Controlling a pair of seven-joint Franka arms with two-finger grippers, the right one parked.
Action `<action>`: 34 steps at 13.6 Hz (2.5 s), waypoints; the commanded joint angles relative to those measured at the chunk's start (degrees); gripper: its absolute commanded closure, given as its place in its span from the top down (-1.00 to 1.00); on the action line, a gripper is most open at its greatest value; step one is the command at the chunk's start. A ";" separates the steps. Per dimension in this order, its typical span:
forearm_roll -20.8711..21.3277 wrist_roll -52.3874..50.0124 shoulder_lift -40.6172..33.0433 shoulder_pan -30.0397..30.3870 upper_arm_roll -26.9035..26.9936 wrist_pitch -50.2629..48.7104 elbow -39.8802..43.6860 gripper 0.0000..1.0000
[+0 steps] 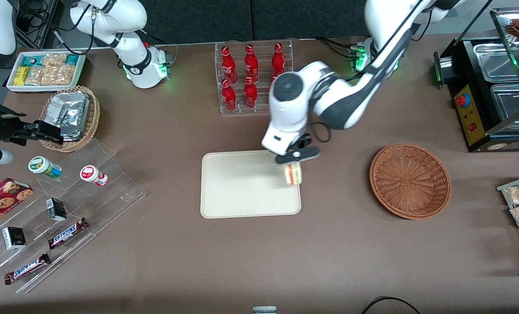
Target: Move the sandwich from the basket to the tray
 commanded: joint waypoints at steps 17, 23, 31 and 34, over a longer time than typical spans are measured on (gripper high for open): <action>14.33 -4.20 16.61 -6.09 0.65 8.88 7.60 -0.56; 13.10 -4.28 14.16 -5.57 0.56 6.78 9.35 0.98; 1.51 -4.29 -2.52 0.66 0.48 -10.43 12.00 0.98; -1.05 -4.02 -9.73 3.82 0.48 -18.08 12.26 0.98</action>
